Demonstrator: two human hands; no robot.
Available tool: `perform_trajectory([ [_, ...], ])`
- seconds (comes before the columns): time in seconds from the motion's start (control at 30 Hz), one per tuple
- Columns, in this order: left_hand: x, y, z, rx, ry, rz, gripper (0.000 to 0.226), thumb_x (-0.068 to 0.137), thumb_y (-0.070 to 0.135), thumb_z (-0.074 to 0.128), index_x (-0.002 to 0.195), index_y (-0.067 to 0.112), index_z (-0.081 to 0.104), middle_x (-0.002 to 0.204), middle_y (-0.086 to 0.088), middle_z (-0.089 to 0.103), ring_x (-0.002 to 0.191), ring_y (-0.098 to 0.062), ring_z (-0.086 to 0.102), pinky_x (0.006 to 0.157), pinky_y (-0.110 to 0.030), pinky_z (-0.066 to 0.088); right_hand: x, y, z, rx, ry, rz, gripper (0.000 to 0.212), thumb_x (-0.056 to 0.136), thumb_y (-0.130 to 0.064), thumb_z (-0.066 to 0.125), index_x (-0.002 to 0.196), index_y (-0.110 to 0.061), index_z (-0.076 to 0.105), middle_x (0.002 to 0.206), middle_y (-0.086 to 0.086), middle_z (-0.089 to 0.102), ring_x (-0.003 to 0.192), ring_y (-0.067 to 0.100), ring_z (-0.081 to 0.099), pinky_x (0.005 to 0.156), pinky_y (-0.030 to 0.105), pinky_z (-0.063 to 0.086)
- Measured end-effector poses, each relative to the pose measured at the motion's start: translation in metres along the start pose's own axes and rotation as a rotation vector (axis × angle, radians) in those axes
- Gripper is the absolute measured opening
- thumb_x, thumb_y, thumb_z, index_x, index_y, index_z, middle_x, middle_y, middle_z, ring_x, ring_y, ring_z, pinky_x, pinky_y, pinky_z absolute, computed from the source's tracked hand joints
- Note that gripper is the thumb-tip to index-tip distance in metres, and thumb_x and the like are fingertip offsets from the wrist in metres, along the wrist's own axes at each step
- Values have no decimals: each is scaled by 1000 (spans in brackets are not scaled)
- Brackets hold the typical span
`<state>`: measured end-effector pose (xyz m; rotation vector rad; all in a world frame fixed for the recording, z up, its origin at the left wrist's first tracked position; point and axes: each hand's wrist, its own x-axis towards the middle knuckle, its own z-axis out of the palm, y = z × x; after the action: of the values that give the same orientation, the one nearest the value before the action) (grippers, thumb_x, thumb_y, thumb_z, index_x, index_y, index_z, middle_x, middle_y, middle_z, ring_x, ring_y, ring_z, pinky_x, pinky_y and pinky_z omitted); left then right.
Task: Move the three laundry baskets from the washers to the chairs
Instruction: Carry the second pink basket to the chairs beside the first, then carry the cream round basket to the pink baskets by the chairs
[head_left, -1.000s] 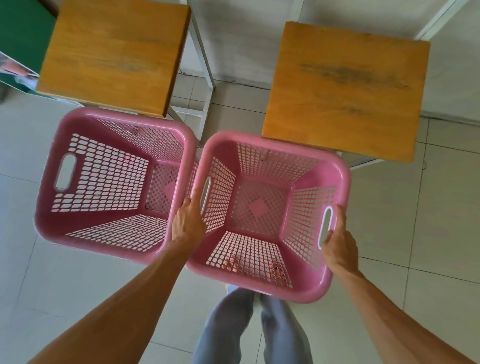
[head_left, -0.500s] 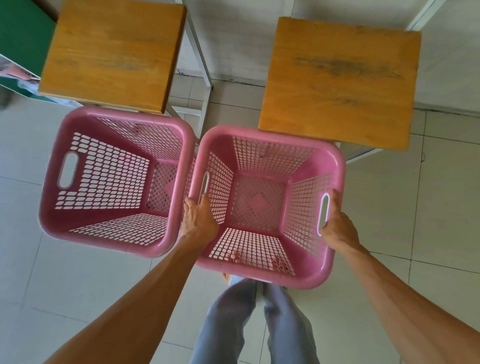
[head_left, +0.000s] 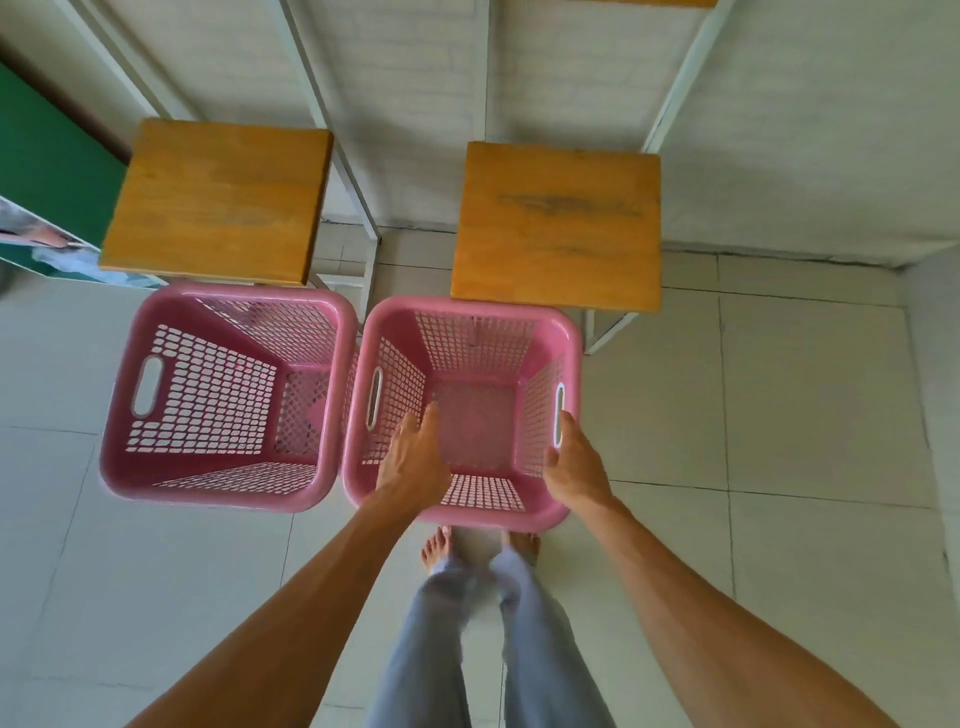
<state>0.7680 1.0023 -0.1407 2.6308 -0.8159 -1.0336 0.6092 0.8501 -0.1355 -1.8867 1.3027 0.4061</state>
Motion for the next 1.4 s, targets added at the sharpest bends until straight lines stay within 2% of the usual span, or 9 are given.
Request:
perform_trajectory([
  [0.07,-21,26,-10,-21,-19,52,84,74,0,60,147,25,26,136,-13,50,120,-33,54,87,-51,58,-36,-5,-11,28,23,6,59,105,-12,48,159,-15,24,153,10,47,130,28,58,103,37,50],
  [0.13,-44,54,-23,-38,-42,125,79,76,0,60,145,21,30,135,-13,51,119,-33,54,88,-51,58,-63,-7,-21,60,66,-8,54,104,-12,49,155,-16,31,147,9,53,125,25,61,98,33,51],
  [0.23,-73,89,-31,-24,-88,283,65,79,12,66,139,15,39,125,-9,59,115,-33,59,91,-51,56,-93,-2,-34,88,155,-11,51,102,-17,51,151,-14,35,141,9,56,122,25,62,96,35,53],
  [0.37,-87,109,-18,121,-142,426,84,72,37,70,144,22,30,129,-7,59,119,-30,58,94,-51,55,-131,12,-48,110,194,62,63,105,-22,47,160,-12,19,163,12,31,148,31,35,118,44,34],
  [0.53,-126,156,-25,312,-231,600,82,84,3,60,155,15,20,142,-15,46,127,-35,51,98,-47,52,-178,42,-56,156,301,139,60,106,-23,45,160,-13,21,162,11,32,147,32,34,116,44,33],
  [0.63,-141,192,-18,388,-253,716,74,87,7,59,151,16,23,138,-18,49,117,-35,57,94,-47,54,-204,68,-59,211,379,187,60,106,-27,42,161,-15,19,165,11,27,150,32,30,118,44,30],
  [0.73,-155,234,5,442,-278,846,63,91,20,53,147,15,25,123,-17,56,100,-34,63,86,-47,55,-229,103,-68,297,467,259,61,106,-30,41,161,-15,19,165,8,29,150,30,31,118,43,31],
  [0.97,-226,320,95,645,-361,1014,66,98,29,48,156,16,18,138,-16,49,129,-36,48,103,-44,42,-295,216,-99,449,636,429,60,105,-33,45,158,-14,26,156,7,45,142,30,43,110,43,41],
  [1.4,-391,509,297,687,-530,1281,65,100,33,48,157,15,24,154,-13,41,141,-32,41,114,-45,38,-425,482,-157,554,814,721,58,106,-35,42,158,-15,30,157,6,45,141,31,45,111,44,41],
])
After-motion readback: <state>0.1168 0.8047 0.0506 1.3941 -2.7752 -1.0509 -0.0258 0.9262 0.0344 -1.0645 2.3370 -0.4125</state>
